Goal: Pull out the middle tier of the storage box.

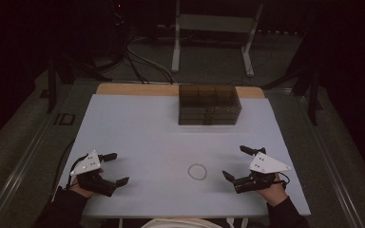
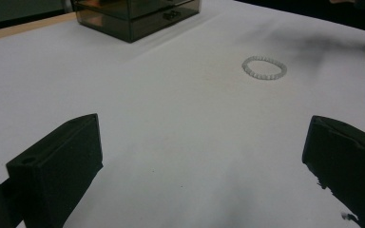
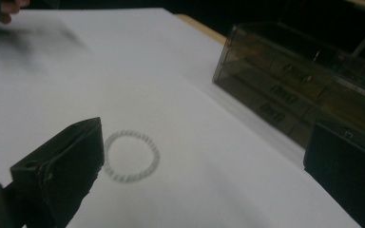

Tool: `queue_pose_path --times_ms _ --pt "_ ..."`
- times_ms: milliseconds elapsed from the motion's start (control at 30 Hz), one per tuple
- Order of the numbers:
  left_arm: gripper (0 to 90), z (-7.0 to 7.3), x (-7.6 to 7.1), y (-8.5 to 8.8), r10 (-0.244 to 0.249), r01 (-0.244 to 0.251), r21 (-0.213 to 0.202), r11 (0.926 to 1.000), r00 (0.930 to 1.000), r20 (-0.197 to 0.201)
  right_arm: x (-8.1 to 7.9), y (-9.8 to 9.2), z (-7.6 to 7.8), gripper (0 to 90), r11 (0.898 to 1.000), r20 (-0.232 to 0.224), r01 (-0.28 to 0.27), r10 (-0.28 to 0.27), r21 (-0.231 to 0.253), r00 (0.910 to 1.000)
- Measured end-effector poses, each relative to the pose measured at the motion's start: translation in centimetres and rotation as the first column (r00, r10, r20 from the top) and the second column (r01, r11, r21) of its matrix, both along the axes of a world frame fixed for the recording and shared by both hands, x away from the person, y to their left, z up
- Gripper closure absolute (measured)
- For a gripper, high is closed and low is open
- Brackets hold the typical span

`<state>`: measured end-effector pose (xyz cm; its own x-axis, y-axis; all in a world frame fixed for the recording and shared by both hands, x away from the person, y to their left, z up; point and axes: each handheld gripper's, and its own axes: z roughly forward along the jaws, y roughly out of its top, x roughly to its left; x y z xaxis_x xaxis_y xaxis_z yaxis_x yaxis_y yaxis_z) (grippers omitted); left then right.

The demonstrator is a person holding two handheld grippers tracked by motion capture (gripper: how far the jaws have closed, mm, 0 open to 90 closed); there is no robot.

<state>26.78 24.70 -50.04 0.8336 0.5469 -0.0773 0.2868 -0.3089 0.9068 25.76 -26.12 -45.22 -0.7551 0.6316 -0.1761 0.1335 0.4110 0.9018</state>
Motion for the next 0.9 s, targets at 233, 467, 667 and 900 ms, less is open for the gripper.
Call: queue_pose_path --times_ms 233,467,667,900 --pt "1.0 0.0 0.0 0.0 -0.002 0.002 0.000 1.0000 1.0000 -0.003 1.0 0.1 1.5 0.0 1.000 0.050 -0.012 0.013 -0.023 0.9987" --pt "1.0 0.0 0.0 0.0 -0.007 0.007 -0.002 1.0000 1.0000 -0.002 2.1 0.3 2.6 0.0 0.998 0.086 -0.024 0.029 -0.051 0.9959" --pt "1.0 0.0 0.0 -0.1 -0.008 0.008 0.003 1.0000 1.0000 -0.002 2.8 0.5 3.0 0.0 0.997 0.104 -0.031 0.038 -0.072 0.9939" --pt "1.0 0.0 0.0 0.0 -0.006 0.006 0.002 1.0000 1.0000 -0.001 3.7 0.7 3.6 0.0 0.994 0.139 -0.031 0.046 -0.108 0.9892"
